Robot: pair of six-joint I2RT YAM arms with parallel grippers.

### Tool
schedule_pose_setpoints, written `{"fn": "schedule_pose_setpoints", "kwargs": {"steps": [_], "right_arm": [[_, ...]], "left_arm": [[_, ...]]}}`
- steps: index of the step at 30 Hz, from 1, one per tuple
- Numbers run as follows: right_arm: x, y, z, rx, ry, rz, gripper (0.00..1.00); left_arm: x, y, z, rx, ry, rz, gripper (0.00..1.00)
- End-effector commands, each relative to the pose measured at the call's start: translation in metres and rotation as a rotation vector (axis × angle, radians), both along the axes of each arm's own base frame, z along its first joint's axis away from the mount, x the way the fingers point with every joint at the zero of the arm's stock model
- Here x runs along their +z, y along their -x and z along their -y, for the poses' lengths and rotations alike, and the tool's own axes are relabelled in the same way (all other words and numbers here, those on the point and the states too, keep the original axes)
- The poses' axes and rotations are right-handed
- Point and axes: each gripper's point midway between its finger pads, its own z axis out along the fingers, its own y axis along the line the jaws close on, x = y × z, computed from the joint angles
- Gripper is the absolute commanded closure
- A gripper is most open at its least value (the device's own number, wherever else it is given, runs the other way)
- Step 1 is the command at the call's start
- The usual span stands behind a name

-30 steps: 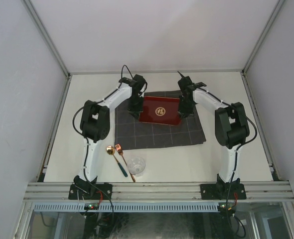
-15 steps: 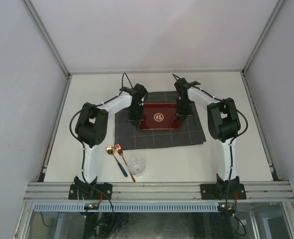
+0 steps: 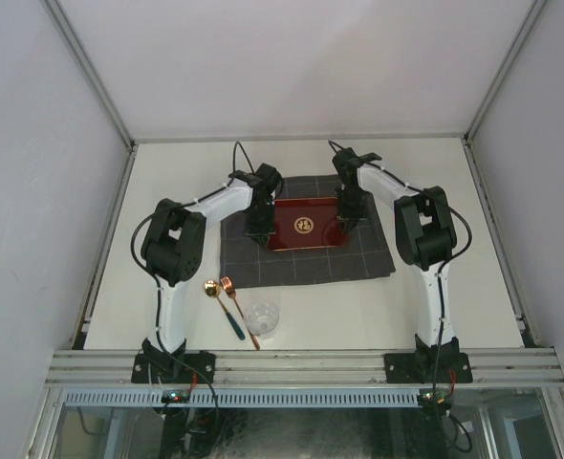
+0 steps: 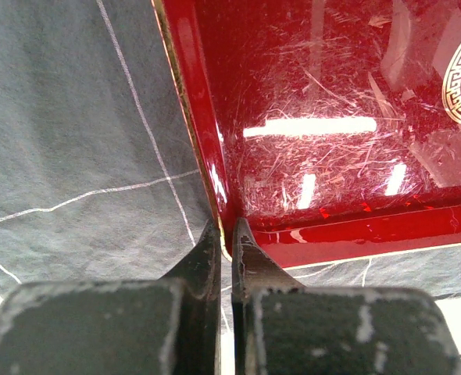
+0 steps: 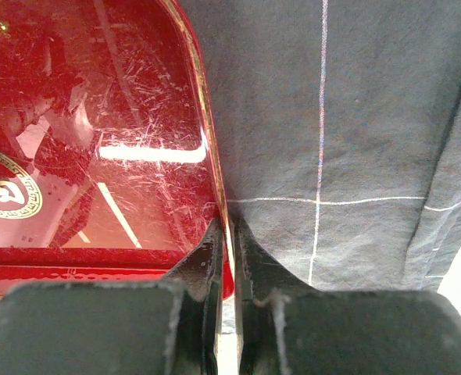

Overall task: Set the dinner table for one person
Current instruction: Adjust the plate on the napkin.

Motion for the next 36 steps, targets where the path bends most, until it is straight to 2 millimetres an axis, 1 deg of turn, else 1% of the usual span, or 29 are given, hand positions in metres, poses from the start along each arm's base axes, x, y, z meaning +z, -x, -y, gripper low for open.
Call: {"fn": "schedule_pose_setpoints", "kwargs": {"steps": [1, 4, 9, 16, 21, 28, 36], "right_arm": [[0.015, -0.037, -0.023, -0.016, -0.059, 0.146, 1.00], [0.015, -0.036, -0.025, -0.014, -0.060, 0.146, 1.00], [0.015, -0.036, -0.029, -0.005, -0.062, 0.146, 1.00], [0.013, -0.036, -0.039, 0.013, -0.061, 0.140, 1.00], [0.012, -0.035, -0.045, 0.023, -0.058, 0.137, 1.00], [0.017, -0.036, -0.051, 0.036, -0.056, 0.147, 1.00], [0.023, -0.038, -0.057, 0.046, -0.056, 0.160, 1.00]], "left_arm": [[0.012, 0.028, 0.015, -0.117, 0.020, -0.037, 1.00], [0.012, 0.030, 0.015, -0.116, 0.017, -0.036, 1.00], [0.011, 0.030, 0.008, -0.106, -0.012, -0.024, 1.00], [0.012, 0.030, 0.009, -0.110, -0.005, -0.024, 1.00], [0.010, 0.032, 0.005, -0.102, -0.021, -0.022, 1.00], [0.018, 0.028, 0.002, -0.091, -0.031, 0.013, 1.00], [0.023, 0.025, 0.004, -0.083, -0.020, 0.025, 1.00]]}}
